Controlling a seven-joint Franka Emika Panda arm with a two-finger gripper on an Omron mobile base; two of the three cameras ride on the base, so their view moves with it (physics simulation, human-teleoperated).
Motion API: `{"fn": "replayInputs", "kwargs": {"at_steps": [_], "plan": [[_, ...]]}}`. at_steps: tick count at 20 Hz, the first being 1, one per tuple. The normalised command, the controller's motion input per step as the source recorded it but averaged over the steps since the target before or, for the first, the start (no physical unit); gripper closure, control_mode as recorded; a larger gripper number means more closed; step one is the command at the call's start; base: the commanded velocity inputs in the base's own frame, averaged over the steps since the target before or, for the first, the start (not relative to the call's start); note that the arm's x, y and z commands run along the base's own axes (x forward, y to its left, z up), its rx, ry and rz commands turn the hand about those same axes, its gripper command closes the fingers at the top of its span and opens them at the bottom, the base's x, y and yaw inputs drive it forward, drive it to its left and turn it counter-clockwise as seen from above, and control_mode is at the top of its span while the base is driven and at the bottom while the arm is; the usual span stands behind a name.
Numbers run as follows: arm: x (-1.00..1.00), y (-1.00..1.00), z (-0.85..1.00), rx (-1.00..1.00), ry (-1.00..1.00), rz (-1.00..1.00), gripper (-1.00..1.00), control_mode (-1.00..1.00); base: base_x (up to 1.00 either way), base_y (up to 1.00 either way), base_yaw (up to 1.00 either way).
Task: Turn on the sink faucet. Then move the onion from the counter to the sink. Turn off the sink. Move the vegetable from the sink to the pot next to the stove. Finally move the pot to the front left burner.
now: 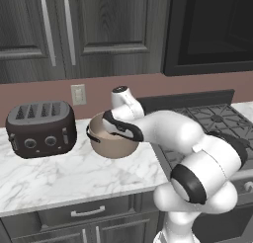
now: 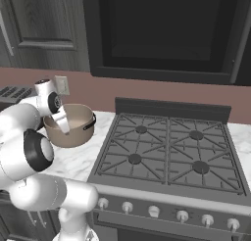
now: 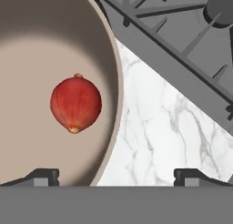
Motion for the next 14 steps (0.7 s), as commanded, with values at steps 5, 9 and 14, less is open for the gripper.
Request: {"fn": "replayInputs", "kwargs": {"at_steps": [5,9,14], "plan": [[0.23,0.0,-0.02,0.0,0.08,0.0,-1.0,-1.0,0.0,0.0,0.0],[0.29,0.0,0.0,0.0,0.08,0.0,-1.0,-1.0,0.0,0.0,0.0],[0.19,0.0,-0.12,0.0,0.06,0.0,-1.0,-1.0,0.0,0.0,0.0]]}}
